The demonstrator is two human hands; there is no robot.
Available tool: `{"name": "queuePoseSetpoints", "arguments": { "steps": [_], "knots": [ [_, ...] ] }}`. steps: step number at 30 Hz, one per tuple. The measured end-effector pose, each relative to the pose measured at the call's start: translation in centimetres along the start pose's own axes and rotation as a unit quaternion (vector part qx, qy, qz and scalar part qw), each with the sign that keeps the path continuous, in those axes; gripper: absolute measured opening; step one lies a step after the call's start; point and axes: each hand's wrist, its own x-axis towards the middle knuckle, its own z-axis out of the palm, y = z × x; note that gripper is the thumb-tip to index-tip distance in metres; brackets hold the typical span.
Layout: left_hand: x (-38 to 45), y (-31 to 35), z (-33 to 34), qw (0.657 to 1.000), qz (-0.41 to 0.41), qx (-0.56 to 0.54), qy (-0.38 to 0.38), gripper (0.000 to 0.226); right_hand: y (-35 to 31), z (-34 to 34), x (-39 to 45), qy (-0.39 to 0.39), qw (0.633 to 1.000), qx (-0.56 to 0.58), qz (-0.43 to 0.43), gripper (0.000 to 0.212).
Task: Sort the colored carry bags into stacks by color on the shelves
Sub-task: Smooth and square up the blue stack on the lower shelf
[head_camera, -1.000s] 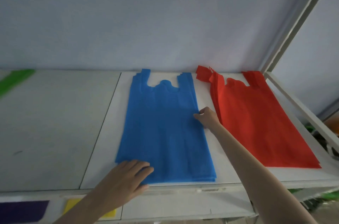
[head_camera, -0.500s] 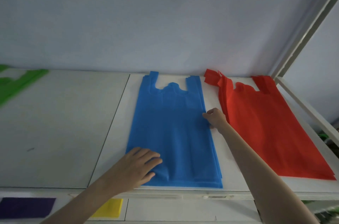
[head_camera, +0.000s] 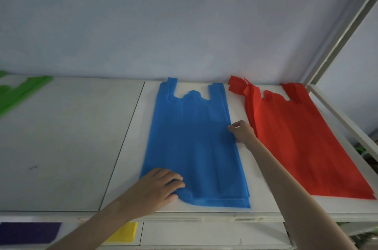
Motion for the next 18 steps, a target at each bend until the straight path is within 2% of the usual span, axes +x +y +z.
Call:
{"name": "queuePoseSetpoints", "arguments": {
  "steps": [4,6,9,11,13,16,18],
  "knots": [
    [1.3,-0.2,0.0,0.997,-0.044,-0.003,0.067,0.017,0.1,0.0,0.2,0.009,1.000,-0.009,-0.002,0.018],
    [1.1,-0.3,0.5,0.997,-0.065,-0.012,0.052,0.020,0.2,0.0,0.3,0.009,1.000,-0.008,-0.001,0.016],
    [0.2,-0.2,1.1,0.997,-0.077,-0.017,-0.011,0.037,0.4,0.0,0.5,0.002,1.000,-0.012,0.001,0.036],
    [-0.2,-0.7,0.7,0.992,-0.116,-0.037,-0.027,0.055,0.4,-0.1,0.5,-0.010,1.000,-0.021,0.001,0.045],
    [-0.8,-1.6,0.1,0.988,-0.142,-0.047,-0.048,0.062,0.3,-0.2,0.7,-0.022,0.999,-0.028,0.002,0.051],
    [-1.6,-2.5,-0.4,0.993,-0.090,-0.018,-0.070,0.057,0.3,-0.3,0.7,-0.033,0.999,-0.031,0.004,0.053],
    [-1.6,-2.6,-0.6,0.998,-0.040,-0.008,-0.053,0.046,0.3,-0.3,0.5,-0.034,0.999,-0.031,0.004,0.052]
  ]
}}
